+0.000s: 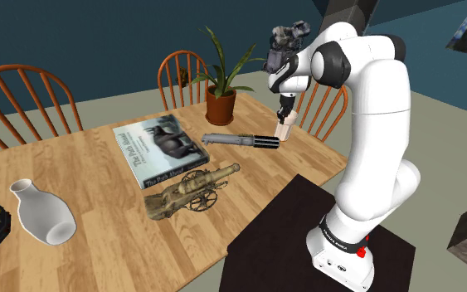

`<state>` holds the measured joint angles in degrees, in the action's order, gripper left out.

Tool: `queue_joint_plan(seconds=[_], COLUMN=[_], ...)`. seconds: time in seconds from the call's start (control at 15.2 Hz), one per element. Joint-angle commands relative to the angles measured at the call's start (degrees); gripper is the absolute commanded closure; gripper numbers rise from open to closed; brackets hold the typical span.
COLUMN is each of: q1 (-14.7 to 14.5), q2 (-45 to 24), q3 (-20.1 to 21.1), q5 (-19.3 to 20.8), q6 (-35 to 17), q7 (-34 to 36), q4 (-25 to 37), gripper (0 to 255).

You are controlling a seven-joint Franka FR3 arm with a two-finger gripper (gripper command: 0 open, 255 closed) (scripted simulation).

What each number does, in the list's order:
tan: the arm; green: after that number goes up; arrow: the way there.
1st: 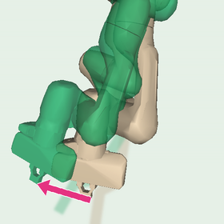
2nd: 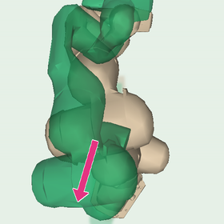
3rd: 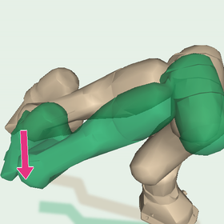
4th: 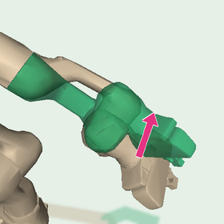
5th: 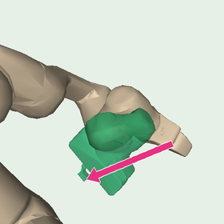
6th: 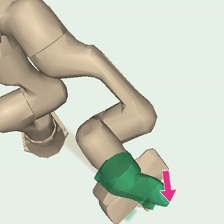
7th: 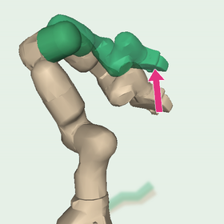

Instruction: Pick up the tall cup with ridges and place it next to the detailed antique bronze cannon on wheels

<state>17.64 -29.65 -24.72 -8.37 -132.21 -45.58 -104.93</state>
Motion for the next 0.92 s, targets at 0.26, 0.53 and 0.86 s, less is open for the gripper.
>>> queue_joint_plan(seconds=[0.26,0.53,0.86], q1=[0.02,-0.35,-0.85], q2=[-0.05,1.41,3.63], q3=[0.02,-0.44,-1.12], q5=[-0.01,0.65,1.71], q6=[0.02,1.73,4.68], q7=[-0.02,0.27,0.70], q4=[0.03,0.35,1.23], gripper=[255,255,255])
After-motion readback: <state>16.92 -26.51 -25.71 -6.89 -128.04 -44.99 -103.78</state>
